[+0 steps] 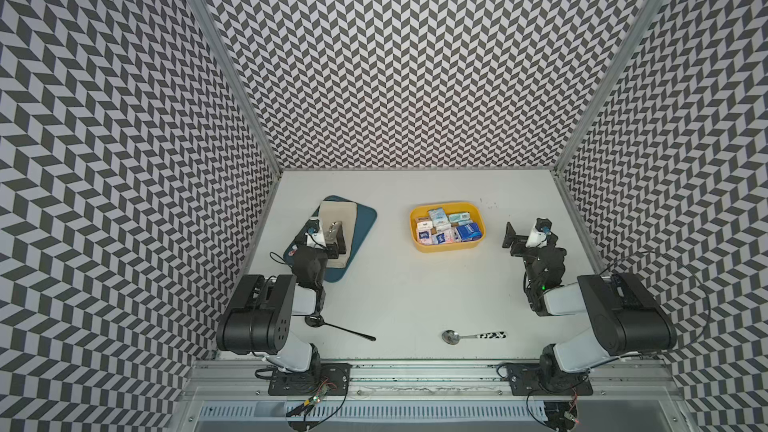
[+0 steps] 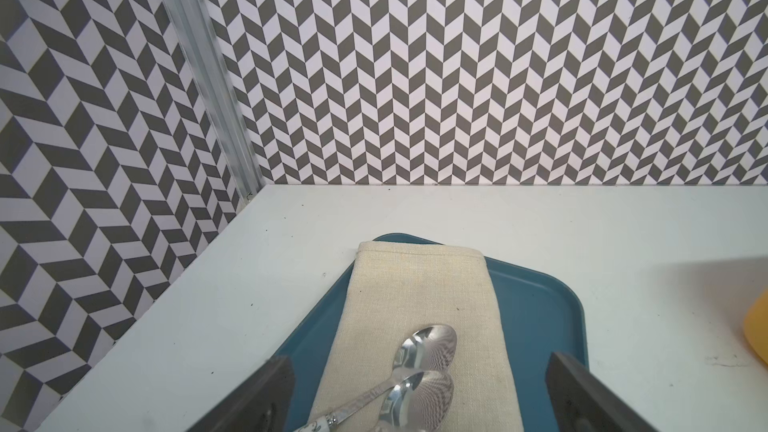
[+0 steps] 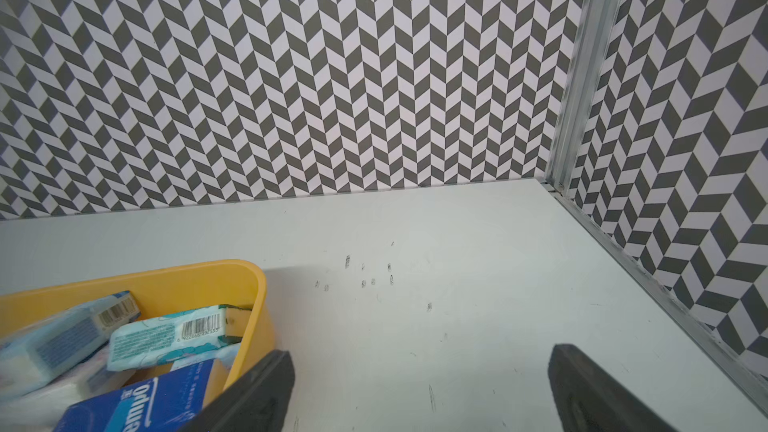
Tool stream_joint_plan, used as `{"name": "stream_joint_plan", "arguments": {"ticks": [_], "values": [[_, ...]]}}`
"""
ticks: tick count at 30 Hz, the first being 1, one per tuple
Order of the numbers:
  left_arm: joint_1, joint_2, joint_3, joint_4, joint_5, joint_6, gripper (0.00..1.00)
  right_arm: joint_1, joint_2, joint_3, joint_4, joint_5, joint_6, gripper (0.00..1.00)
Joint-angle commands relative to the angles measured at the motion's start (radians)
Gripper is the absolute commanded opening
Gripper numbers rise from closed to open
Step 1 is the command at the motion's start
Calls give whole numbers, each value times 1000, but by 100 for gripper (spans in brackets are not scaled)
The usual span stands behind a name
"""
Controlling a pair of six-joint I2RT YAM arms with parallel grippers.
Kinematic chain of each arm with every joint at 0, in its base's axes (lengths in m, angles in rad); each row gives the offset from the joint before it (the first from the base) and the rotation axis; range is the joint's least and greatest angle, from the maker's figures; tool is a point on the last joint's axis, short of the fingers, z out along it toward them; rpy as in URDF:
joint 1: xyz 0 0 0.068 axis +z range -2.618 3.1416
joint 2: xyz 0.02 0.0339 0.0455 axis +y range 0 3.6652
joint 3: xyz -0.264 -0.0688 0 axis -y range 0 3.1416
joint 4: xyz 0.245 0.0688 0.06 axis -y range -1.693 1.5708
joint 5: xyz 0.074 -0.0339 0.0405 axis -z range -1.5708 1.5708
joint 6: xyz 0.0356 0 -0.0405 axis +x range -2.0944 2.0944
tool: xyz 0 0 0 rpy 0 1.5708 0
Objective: Take the pocket tissues out of the storage box
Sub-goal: Pick up the pocket tissues from the storage box.
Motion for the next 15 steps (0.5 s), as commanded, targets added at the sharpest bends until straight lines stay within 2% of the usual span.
{"name": "stream_joint_plan", "arguments": {"ticks": [1, 15], "values": [[6, -3, 10, 15, 16, 8, 99, -1, -8, 8, 38, -5, -6, 99], [14, -2, 12, 12, 29, 2, 99, -1, -9, 8, 39, -5, -4, 99]]}}
